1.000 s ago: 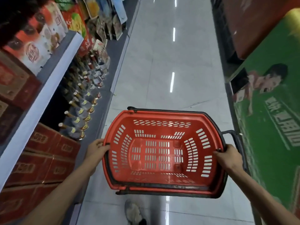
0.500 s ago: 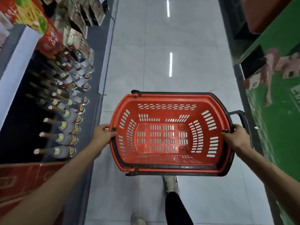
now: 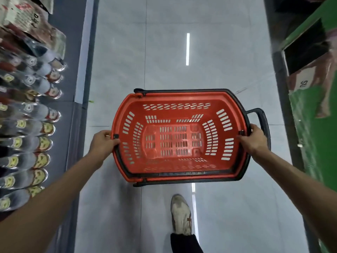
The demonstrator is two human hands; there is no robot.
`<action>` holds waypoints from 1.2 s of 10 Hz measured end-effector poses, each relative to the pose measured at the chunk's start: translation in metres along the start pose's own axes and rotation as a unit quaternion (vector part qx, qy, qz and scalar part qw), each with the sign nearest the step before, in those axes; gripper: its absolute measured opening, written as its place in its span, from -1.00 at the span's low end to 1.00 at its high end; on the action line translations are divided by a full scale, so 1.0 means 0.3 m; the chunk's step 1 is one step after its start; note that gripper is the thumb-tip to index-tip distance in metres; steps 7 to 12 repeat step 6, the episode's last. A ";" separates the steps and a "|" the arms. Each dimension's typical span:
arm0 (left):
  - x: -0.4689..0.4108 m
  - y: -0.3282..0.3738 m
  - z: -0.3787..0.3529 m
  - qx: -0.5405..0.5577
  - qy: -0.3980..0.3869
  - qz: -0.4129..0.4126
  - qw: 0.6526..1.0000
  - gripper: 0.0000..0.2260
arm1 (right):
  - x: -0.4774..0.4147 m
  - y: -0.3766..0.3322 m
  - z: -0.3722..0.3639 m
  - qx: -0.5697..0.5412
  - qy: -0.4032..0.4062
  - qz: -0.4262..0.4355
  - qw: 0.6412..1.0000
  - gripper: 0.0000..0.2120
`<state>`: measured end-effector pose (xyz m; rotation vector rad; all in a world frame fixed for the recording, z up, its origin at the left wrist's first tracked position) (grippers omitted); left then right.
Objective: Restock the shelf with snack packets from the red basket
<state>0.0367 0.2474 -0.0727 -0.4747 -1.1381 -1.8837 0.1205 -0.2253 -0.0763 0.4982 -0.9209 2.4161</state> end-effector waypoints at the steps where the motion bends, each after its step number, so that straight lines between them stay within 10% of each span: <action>1: -0.069 0.017 -0.053 -0.001 0.006 0.001 1.000 -0.80 | -0.078 0.028 -0.039 -0.007 -0.001 -0.006 1.000 -0.50; 12: -0.118 0.131 -0.095 -0.052 0.061 0.010 0.997 -0.48 | -0.118 -0.037 -0.063 0.140 0.031 0.014 0.990 -0.45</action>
Point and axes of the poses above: each hand's wrist, its own x-axis away from the middle knuckle, its own z-axis out of the back of the hand, y = z × x, the point moved 3 cm from there along -x, towards the middle knuckle, and after that the axes turned 2 degrees about z, right-handed, at the moved point
